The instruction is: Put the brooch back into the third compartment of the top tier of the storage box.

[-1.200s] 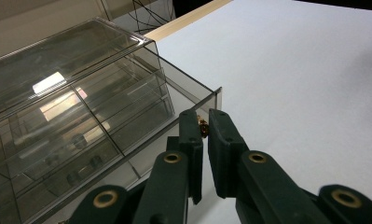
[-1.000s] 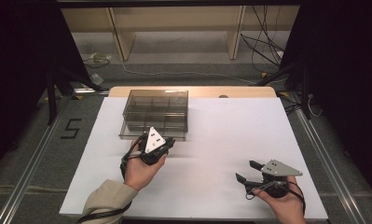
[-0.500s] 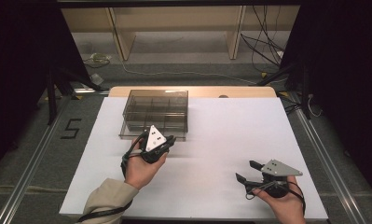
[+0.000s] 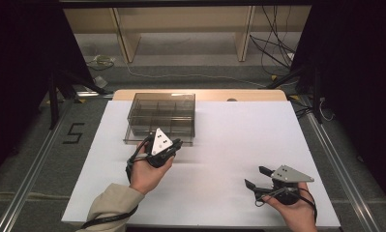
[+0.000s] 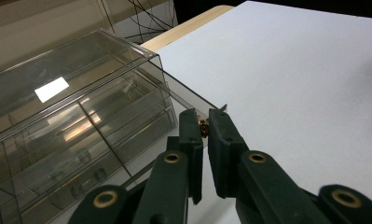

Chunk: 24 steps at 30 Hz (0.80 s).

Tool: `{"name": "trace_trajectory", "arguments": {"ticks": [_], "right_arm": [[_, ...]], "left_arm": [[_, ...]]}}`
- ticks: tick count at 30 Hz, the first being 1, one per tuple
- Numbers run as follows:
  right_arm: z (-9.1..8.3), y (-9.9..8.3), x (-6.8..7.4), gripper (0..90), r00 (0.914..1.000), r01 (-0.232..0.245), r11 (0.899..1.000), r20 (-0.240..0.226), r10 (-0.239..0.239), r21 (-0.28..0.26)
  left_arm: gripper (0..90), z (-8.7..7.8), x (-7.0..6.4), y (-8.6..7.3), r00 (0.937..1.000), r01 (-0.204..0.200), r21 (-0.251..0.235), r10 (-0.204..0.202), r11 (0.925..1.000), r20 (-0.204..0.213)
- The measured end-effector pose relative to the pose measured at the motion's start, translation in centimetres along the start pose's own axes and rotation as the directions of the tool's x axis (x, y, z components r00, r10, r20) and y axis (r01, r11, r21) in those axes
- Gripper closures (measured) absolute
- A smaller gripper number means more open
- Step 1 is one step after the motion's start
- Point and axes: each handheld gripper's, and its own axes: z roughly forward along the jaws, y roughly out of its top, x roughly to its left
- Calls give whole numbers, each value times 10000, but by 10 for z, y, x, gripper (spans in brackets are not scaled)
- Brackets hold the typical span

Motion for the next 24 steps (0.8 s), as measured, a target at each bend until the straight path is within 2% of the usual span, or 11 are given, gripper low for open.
{"name": "trace_trajectory", "arguments": {"ticks": [24], "right_arm": [[-1,0,-1,285,10000,-38,10000,13,38,-19]], "left_arm": [[842,3,3,4,9999,90,-34,-90,10000,-51]]}}
